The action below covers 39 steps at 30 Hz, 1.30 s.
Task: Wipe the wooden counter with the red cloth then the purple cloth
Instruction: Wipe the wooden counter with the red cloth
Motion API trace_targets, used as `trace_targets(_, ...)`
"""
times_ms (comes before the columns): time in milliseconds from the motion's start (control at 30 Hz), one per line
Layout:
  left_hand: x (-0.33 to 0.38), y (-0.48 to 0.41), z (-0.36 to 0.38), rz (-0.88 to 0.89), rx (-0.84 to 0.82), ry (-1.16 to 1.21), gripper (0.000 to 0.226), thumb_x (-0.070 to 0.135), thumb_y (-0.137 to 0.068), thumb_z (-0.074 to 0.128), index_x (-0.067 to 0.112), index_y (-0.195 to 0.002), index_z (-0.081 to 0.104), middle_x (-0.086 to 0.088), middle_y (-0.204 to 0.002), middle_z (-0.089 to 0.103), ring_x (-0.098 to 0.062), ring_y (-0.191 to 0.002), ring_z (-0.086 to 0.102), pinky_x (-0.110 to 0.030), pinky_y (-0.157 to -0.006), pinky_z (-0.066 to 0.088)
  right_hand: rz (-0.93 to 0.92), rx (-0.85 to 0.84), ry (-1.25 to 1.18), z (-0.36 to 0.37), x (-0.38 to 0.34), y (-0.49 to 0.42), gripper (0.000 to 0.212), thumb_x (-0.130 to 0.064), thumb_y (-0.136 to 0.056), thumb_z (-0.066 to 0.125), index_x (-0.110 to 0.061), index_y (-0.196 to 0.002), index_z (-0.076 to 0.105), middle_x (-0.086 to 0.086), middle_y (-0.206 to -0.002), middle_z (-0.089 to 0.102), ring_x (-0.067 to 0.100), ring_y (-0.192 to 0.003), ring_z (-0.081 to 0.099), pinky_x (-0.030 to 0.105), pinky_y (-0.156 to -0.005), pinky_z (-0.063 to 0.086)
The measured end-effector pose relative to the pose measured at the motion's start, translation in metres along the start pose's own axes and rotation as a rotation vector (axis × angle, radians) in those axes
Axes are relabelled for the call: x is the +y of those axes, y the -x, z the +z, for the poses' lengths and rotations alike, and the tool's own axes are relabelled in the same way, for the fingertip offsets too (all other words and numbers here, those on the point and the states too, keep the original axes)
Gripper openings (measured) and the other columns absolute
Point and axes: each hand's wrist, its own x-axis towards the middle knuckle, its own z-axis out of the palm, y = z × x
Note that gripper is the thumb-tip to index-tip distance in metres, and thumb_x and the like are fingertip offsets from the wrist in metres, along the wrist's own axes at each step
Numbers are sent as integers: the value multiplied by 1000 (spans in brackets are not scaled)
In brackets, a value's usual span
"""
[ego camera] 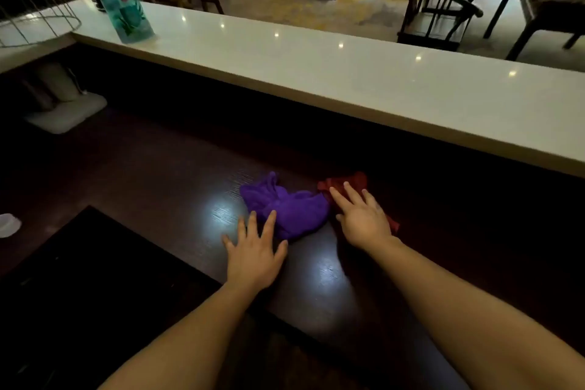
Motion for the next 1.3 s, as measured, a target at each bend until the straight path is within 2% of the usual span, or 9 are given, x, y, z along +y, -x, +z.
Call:
trace_targets(100, 3, -8, 14, -18, -18, 24, 77, 68, -90, 27, 42, -150, -13, -12, -164, -4, -35, -149, -7, -73, -109, 0, 3, -65, 78, 3, 12, -6, 64, -39, -100, 44, -44, -153, 7, -6, -166, 3, 34, -146, 17, 48, -114, 25)
trace_targets(200, 3, -12, 27, -7, 24, 3, 80, 71, -88, 24, 42, -149, -20, -14, -164, -6, -34, -149, -11, -75, -108, -6, 1, -25, 140, 8, 19, -8, 62, -43, -99, 46, -38, -153, 17, -3, -164, 15, 32, -136, 27, 44, -107, 30)
trace_targets(467, -3, -15, 39, 7, 130, -29, 81, 71, -87, 22, 39, -151, -16, -15, -164, 3, -33, -150, -6, -73, -111, -2, 39, 116, 194, 17, 14, 21, 56, -59, -90, 48, -32, -139, 46, 2, -141, 44, 31, -113, 40, 41, -91, 39)
trace_targets(700, -3, -14, 38, 8, 134, -34, 82, 70, -86, 20, 37, -152, -15, -15, -164, 4, -34, -150, -4, -73, -111, -2, 73, 188, 159, 35, 0, 68, 56, -61, -87, 50, -28, -133, 53, 6, -122, 51, 28, -103, 45, 40, -83, 45)
trace_targets(900, -3, -12, 31, 28, 90, -39, 81, 68, -88, 20, 32, -153, -13, -19, -163, 8, -39, -149, 2, -77, -108, 4, 160, 207, 161, 38, -16, 78, 66, -63, -89, 42, -33, -148, 36, 4, -111, 49, 24, -98, 45, 37, -81, 44)
trace_targets(1000, -4, -12, 32, 51, 79, -32, 82, 66, -88, 22, 32, -152, -17, -21, -163, 9, -39, -149, 3, -77, -107, 6, 227, 240, 154, 44, -29, 87, 63, -63, -87, 43, -29, -140, 48, 6, -108, 54, 26, -97, 50, 39, -80, 45)
trace_targets(1100, -6, -10, 32, 110, 71, 10, 85, 63, -88, 34, 30, -154, -8, -24, -161, 13, -39, -149, 10, -77, -108, 8, 220, 311, 164, 58, -36, 108, 54, -58, -84, 48, -25, -124, 63, 4, -96, 58, 25, -85, 55, 39, -70, 49)
trace_targets(1200, -9, -1, 31, 217, 90, 37, 85, 56, -87, 45, 29, -156, 3, -29, -158, 18, -41, -146, 22, -73, -110, 15, 202, 371, 193, 70, -30, 131, 44, -52, -83, 51, -27, -116, 67, 1, -89, 57, 24, -79, 53, 38, -64, 48)
trace_targets(1300, -11, 13, 30, 328, 117, 26, 78, 54, -86, 40, 25, -155, 17, -31, -154, 24, -41, -141, 31, -67, -112, 21, 279, 424, 201, 69, -25, 134, 35, -45, -81, 66, -27, -110, 69, 2, -87, 58, 26, -78, 54, 38, -63, 46)
